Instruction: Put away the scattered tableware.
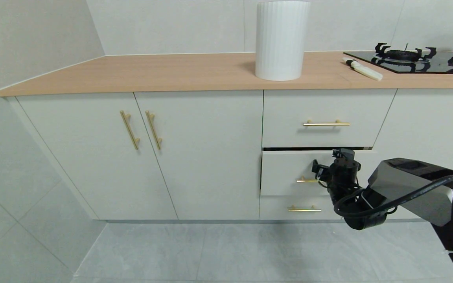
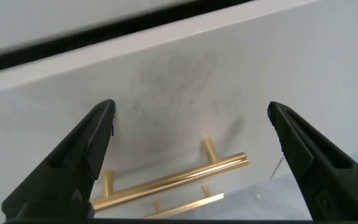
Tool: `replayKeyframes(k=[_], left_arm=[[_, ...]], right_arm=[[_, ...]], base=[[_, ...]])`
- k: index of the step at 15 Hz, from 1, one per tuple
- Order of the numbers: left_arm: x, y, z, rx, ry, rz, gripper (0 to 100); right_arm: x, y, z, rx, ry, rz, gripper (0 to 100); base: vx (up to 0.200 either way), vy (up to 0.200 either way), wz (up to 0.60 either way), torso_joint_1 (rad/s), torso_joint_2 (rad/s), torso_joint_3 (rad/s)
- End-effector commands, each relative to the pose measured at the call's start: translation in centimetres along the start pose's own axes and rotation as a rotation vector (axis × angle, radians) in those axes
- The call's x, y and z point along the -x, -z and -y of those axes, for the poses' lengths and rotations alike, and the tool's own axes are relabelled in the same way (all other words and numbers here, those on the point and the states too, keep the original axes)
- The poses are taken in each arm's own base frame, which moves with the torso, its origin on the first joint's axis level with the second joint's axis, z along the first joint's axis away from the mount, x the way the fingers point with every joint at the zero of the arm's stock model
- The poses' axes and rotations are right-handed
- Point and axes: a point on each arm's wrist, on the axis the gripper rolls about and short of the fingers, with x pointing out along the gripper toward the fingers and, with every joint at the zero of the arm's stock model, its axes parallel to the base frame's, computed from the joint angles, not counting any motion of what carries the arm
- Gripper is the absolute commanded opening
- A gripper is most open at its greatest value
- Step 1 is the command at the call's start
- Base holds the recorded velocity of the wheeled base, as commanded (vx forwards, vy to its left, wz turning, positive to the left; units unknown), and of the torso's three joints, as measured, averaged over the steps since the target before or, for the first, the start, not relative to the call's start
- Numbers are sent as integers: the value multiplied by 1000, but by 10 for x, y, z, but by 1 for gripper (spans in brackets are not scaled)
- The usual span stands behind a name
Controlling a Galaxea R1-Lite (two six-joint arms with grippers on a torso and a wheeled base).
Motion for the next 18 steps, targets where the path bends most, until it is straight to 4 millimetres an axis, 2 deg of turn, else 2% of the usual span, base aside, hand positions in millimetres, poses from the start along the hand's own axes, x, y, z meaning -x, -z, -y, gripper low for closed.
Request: replayKeyframes(k=[1,3,10,13,18], left_arm=[[0,0,0,0,-1,0,100],[0,0,0,0,-1,0,100],[0,0,0,0,-1,0,100],[0,0,0,0,-1,0,100],[0,0,0,0,-1,0,100]], right_arm=[[-9,1,3,-11,27,24,100],[-13,-3,3,-21,35,44,100],[-28,0,8,-32,92,83,100],[-37,-6,11,-46,134,126,100],[-39,-11,9,-50,131,140,100]], base=[[0,0,0,0,0,0],[0,0,0,0,0,0],[0,0,0,0,0,0],[0,0,0,0,0,0],[0,0,0,0,0,0]])
